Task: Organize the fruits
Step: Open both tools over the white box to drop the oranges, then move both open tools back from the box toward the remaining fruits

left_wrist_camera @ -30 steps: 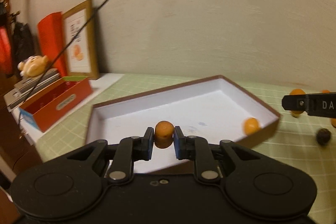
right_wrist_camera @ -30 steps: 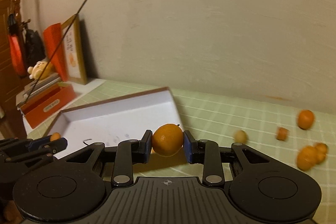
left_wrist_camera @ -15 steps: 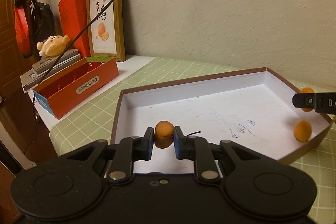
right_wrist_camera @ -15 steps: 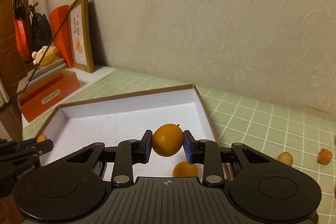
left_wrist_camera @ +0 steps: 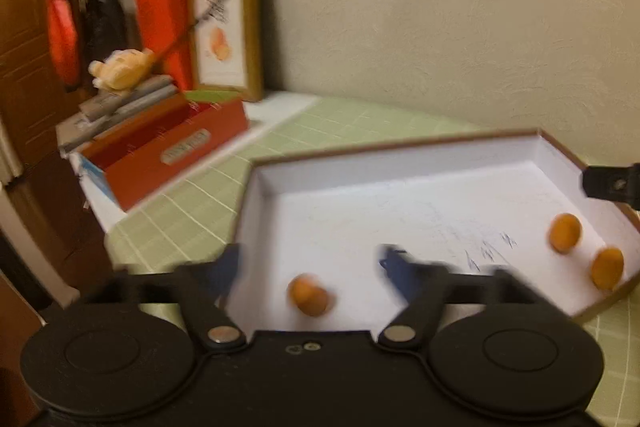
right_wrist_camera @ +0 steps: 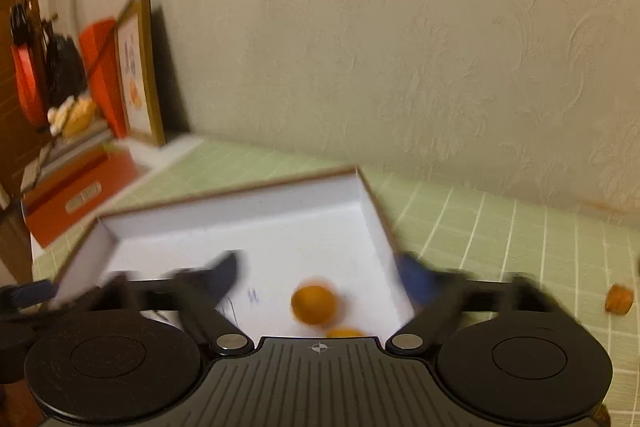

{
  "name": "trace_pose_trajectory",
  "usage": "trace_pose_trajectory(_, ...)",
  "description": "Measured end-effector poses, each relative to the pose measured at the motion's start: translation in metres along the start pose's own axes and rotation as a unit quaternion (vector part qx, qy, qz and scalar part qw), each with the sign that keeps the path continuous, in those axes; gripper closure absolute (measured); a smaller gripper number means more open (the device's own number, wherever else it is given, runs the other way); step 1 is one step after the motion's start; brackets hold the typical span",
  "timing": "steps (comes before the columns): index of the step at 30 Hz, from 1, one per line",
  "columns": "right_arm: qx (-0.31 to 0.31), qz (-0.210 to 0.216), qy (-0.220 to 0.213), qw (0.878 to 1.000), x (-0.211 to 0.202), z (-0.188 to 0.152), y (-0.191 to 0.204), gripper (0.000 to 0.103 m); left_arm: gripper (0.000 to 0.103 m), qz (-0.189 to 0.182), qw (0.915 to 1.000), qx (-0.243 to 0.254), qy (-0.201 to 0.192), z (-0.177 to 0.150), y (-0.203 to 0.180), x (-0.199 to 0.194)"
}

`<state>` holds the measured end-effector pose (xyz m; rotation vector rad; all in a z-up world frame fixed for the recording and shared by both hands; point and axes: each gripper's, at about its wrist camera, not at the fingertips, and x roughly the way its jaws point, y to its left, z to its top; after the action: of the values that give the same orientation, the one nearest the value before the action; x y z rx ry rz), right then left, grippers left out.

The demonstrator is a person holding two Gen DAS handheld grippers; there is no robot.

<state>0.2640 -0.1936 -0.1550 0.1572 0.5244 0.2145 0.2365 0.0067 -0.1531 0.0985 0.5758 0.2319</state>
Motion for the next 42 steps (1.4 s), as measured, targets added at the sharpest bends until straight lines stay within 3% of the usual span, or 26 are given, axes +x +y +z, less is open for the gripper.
trace_pose_trajectory(2, -0.003, 0.005, -0.016, 1.0, -0.008, 0.006, 0.002, 0.008, 0.016, 0.001, 0.9998, 0.006, -0.02, 0.004, -0.001, -0.009)
trace_pose_trajectory(8, 0.022, 0.008, -0.033, 0.999, -0.026, 0.011, -0.007, 0.008, 0.012, -0.011, 0.9996, 0.003, -0.025, 0.008, 0.0, -0.019)
trace_pose_trajectory(12, 0.029, -0.003, -0.033, 0.999, -0.035, 0.016, -0.013, 0.007, 0.012, -0.017, 0.9996, 0.004, -0.024, 0.009, 0.0, -0.022)
trace_pose_trajectory(16, 0.036, -0.022, -0.033, 0.999, -0.044, 0.02, -0.019, 0.0, 0.012, -0.02, 0.9996, 0.008, -0.019, 0.009, 0.0, -0.024)
trace_pose_trajectory(26, 0.038, -0.063, -0.03, 0.997, -0.074, 0.018, -0.037, 0.0, 0.01, -0.033, 0.9983, 0.034, -0.035, 0.01, -0.012, -0.044)
trace_pose_trajectory(36, 0.055, -0.099, -0.037, 0.993, -0.112, 0.009, -0.064, 0.0, 0.01, -0.075, 0.9931, 0.071, -0.057, 0.006, -0.044, -0.066)
trace_pose_trajectory(42, 0.073, -0.127, -0.054, 0.988, -0.141, -0.003, -0.089, 0.0, 0.01, -0.12, 0.9842, 0.104, -0.078, -0.002, -0.077, -0.082)
